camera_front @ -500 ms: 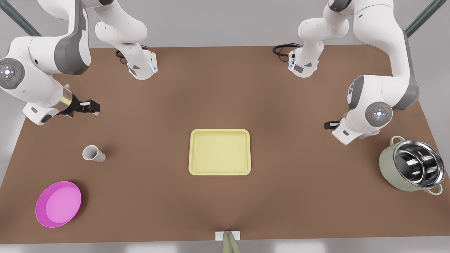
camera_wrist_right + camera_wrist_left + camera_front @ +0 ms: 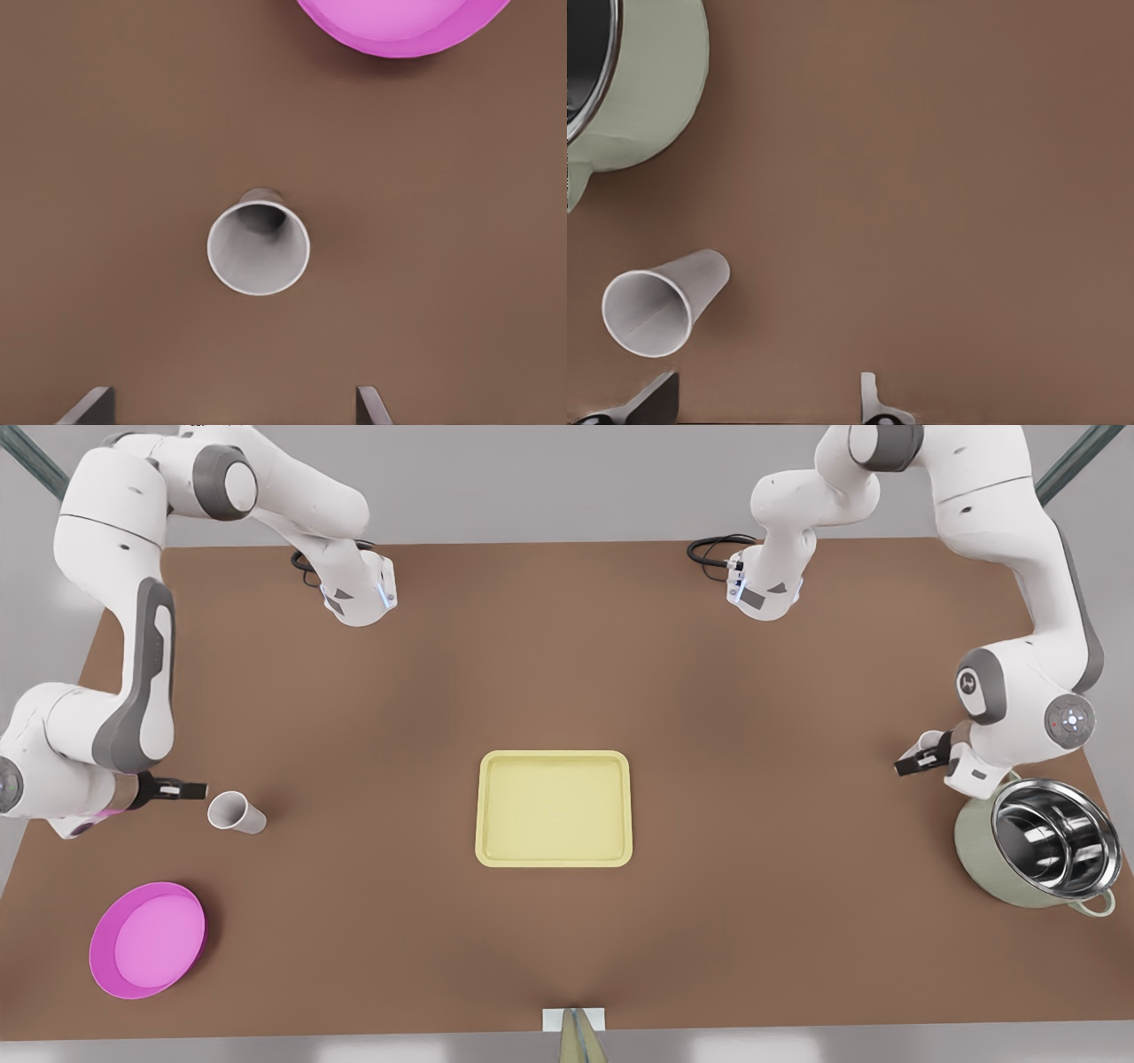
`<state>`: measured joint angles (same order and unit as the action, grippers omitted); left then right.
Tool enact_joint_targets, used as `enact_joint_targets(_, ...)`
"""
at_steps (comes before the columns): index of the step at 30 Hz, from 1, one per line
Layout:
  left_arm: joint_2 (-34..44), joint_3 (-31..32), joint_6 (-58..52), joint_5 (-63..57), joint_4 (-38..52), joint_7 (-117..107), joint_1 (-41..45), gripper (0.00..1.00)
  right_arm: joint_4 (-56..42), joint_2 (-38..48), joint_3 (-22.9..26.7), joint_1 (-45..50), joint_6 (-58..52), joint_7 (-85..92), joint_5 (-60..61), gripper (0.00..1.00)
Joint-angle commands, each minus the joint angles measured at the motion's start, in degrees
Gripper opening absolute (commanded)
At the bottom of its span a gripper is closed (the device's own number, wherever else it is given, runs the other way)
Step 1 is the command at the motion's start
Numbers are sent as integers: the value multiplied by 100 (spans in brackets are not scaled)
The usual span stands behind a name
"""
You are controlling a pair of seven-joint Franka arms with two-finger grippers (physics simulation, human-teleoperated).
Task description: Use both arms to respectively pick up the white IKEA cups from the middle-left and middle-right positions, then place the white IKEA cups onto the middle-middle tray, ensuring that the cups remain upright and do not tip over
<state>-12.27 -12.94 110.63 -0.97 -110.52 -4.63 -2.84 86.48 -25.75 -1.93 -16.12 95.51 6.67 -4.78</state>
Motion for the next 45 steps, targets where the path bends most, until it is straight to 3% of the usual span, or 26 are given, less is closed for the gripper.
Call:
enact_joint_targets(1,119,-261,767,158,-408,1096,-50,100,106,-202,-1,-137,1153,625,3,100)
enact_joint_targets(5,67,-332,1953,158,-1147,1447,-199,100,467,-606,-1,-339,1839,766,12,100)
enact_joint_targets(9,-232,-332,2410,158,-1156,1447,-296,100,765,-694,-18,-383,2305,766,30,100)
enact_joint_targets(14,-443,-340,2411,158,-1165,1597,-718,100,1205,-580,-18,-489,2569,889,30,100)
enact_joint_targets(24,-680,-332,2393,185,-1552,1579,-674,100,1144,-967,-45,-480,2578,880,144,100)
enact_joint_targets(25,-715,-332,2393,185,-1578,1579,-674,100,1143,-993,-45,-480,2578,889,135,83)
enact_joint_targets(27,-707,-323,2358,176,-1569,1561,-656,58,1135,-985,-45,-480,2569,1021,135,41)
enact_joint_targets(28,-689,-323,2331,176,-1569,1596,-656,53,1135,-993,-45,-480,2569,1082,135,39)
enact_joint_targets(29,-672,-323,2331,176,-1569,1597,-665,53,1143,-993,-53,-471,2508,1091,135,26)
enact_joint_targets(30,-619,-314,2331,167,-1560,1605,-656,48,1143,-993,-62,-462,2481,1082,135,21)
enact_joint_targets(32,-496,-305,2209,150,-1552,1614,-656,27,1117,-958,-71,-436,2411,1074,135,21)
enact_joint_targets(33,-469,-305,2173,150,-1543,1605,-648,21,1091,-941,-71,-418,2402,1065,135,21)
enact_joint_targets(37,-461,-270,2164,141,-1516,1579,-621,21,669,-949,-387,-418,1875,1109,293,21)
enact_joint_targets(38,-276,-34,1499,158,-1158,1439,-446,21,511,-914,-721,-410,1620,1153,329,21)
enact_joint_targets(39,-381,467,-22,132,46,824,-358,21,449,-783,-1230,-366,1453,1153,285,21)
enact_joint_targets(40,-399,1065,-568,-113,619,-107,-95,21,449,-668,-1337,152,1374,1144,250,21)
enact_joint_targets(42,-715,1575,-1228,-615,1594,-1750,1118,21,177,-729,-1337,1400,1435,1100,-198,21)
enact_joint_targets(45,-1734,1646,-1342,-369,2754,-4368,2471,21,-464,-1089,-1301,2613,1505,995,-383,21)
